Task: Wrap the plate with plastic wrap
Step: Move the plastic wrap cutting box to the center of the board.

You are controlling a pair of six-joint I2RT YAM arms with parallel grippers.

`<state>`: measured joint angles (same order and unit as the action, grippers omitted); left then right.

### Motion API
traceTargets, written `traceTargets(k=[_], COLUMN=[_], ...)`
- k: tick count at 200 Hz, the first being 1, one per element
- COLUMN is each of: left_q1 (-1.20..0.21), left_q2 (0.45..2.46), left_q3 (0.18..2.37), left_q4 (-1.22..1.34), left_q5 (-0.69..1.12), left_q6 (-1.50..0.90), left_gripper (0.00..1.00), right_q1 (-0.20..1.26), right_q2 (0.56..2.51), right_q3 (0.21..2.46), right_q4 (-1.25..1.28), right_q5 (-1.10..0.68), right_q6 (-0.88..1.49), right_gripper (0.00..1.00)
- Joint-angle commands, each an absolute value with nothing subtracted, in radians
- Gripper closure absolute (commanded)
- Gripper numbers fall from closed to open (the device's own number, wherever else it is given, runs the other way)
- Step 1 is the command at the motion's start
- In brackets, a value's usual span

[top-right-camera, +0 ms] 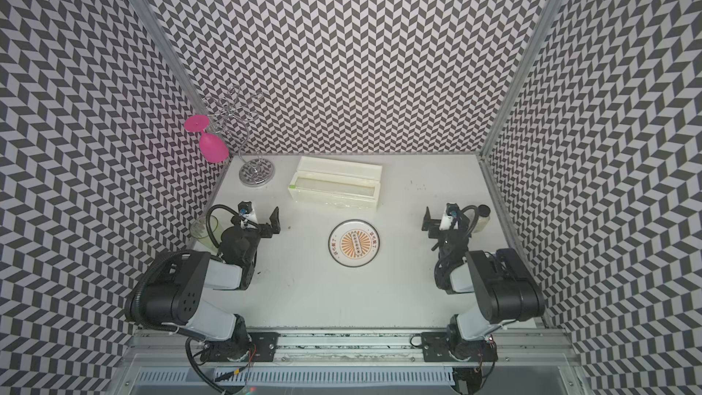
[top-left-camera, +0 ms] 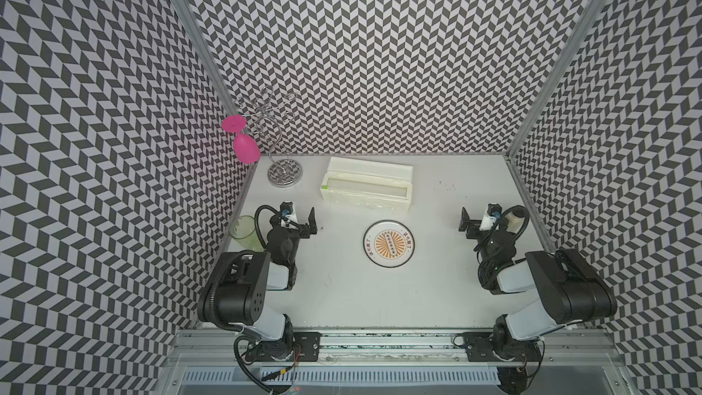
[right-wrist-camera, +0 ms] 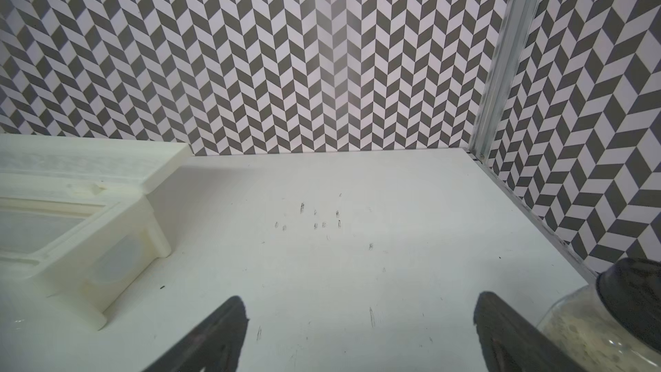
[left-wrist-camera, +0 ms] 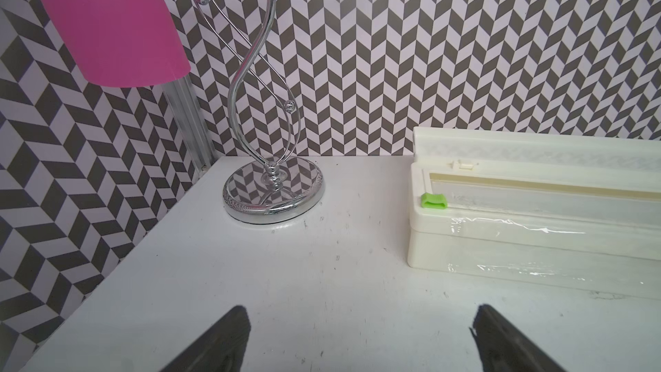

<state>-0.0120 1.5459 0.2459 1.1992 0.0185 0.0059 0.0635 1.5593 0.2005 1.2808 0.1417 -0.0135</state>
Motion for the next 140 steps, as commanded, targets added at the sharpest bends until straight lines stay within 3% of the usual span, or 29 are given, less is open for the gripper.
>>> traceTargets(k=[1,102,140], left_q1=[0.0,0.006,0.045], left_q2=[1.555,1.554,1.559], left_q3=[0.265,0.264,0.257], left_q4=[1.237,1.24,1.26], left_q5=[0.009,0.023,0.107], left_q6=[0.004,0.0,-0.009], left_gripper=[0.01,0.01,0.01], right_q1=[0.06,0.06,0.057], right_q2=[1.571,1.571,1.57], right_q3=[0.214,0.215,0.214], right_q4=[1.362,1.363,1.365], right_q5=[0.15,0.15,0.143], right_q6=[0.0,0.001,0.0], right_gripper=[0.01,0.01,0.01])
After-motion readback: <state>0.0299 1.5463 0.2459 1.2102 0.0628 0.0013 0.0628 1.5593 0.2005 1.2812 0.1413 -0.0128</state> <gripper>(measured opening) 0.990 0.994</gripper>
